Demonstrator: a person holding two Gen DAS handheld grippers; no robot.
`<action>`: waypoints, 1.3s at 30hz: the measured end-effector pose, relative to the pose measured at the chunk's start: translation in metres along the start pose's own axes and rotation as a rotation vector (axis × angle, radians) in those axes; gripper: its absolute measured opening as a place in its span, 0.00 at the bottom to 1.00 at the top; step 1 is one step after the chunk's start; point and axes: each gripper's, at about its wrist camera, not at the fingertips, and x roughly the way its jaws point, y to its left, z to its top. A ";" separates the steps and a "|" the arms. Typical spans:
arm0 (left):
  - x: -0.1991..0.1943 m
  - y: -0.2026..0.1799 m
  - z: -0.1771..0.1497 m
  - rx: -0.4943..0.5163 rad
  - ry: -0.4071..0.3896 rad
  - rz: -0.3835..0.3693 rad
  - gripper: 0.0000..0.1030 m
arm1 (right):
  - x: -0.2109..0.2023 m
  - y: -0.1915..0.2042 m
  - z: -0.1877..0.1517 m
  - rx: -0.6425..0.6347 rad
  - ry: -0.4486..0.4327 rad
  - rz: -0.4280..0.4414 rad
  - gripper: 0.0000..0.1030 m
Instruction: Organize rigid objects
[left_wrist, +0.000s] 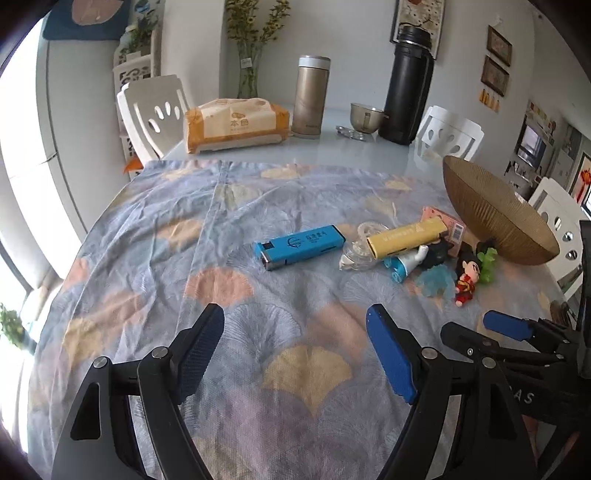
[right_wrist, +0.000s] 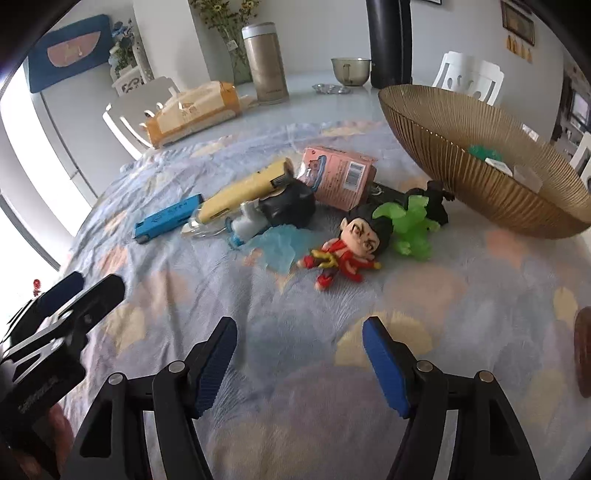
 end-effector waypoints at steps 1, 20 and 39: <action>0.001 0.001 0.000 -0.007 0.004 -0.001 0.76 | -0.001 -0.001 0.000 0.001 -0.005 -0.003 0.69; 0.002 0.006 -0.001 -0.028 0.013 0.037 0.76 | 0.008 0.011 -0.007 -0.068 -0.009 -0.090 1.00; 0.005 0.012 0.000 -0.039 0.017 0.055 0.76 | 0.007 0.009 -0.008 -0.071 -0.010 -0.088 1.00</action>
